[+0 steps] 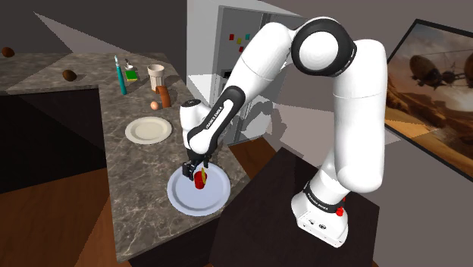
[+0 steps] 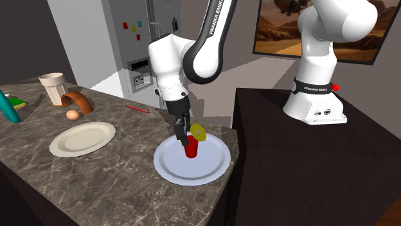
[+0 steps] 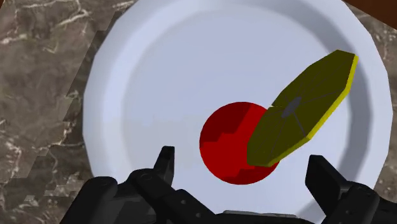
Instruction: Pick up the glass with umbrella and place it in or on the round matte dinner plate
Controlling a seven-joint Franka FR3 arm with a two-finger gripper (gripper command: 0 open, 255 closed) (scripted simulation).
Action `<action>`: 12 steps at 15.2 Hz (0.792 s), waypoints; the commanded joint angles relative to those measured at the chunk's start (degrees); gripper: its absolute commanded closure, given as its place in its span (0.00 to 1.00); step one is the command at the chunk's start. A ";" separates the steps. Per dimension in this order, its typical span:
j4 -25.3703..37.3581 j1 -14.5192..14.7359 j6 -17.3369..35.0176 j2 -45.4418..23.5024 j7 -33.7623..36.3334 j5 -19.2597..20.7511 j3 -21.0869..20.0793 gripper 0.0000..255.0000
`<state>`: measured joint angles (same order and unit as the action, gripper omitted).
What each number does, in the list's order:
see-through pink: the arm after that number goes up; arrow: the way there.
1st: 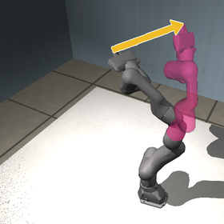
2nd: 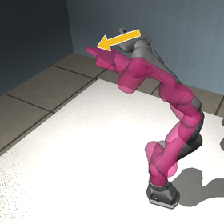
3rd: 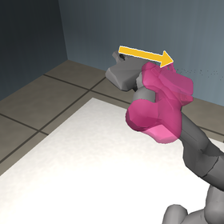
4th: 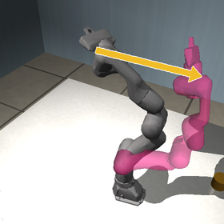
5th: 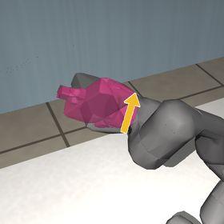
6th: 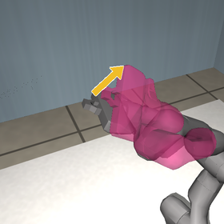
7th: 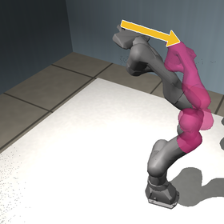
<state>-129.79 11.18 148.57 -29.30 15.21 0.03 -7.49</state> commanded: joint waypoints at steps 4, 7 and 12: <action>0.30 -0.79 -6.47 6.17 -0.57 -0.81 -0.64 0.00; 0.30 -0.78 -6.47 6.17 -0.57 -0.81 -0.63 0.00; 0.30 -0.78 -6.47 6.17 -0.57 -0.81 -0.63 0.00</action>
